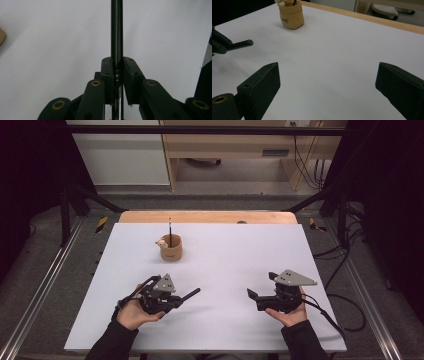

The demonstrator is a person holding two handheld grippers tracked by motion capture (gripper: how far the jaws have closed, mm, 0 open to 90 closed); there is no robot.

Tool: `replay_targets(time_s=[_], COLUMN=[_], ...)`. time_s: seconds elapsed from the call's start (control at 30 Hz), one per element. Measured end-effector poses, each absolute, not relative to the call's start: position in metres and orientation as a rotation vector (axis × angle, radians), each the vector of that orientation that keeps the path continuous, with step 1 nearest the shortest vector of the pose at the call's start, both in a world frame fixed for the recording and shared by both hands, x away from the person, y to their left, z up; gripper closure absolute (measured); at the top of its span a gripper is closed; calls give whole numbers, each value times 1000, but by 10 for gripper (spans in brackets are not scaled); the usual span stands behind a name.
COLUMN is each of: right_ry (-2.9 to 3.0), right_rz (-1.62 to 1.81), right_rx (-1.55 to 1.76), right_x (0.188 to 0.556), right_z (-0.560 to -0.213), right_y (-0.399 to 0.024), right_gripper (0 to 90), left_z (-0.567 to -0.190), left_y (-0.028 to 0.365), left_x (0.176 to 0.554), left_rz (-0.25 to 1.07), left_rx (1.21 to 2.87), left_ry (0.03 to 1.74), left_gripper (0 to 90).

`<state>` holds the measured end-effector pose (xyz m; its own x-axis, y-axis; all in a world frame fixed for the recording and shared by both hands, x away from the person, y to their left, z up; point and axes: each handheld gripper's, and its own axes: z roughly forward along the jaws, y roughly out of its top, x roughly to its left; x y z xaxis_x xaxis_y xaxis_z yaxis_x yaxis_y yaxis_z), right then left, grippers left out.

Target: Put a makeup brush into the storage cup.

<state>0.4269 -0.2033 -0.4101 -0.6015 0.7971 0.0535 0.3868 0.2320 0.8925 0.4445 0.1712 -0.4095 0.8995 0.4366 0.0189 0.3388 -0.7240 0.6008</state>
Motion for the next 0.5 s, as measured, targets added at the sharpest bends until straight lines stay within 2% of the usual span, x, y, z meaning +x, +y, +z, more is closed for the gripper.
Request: replay_targets(time_s=[0.5], right_ry=[2161], right_rz=[1302], right_rx=[1008], right_x=[428], right_z=[-403], right_y=[-182], right_gripper=[66], left_z=[-398], left_y=[167], left_x=[445], left_rz=[215], left_rx=[2426], left_ry=[524], left_gripper=[788])
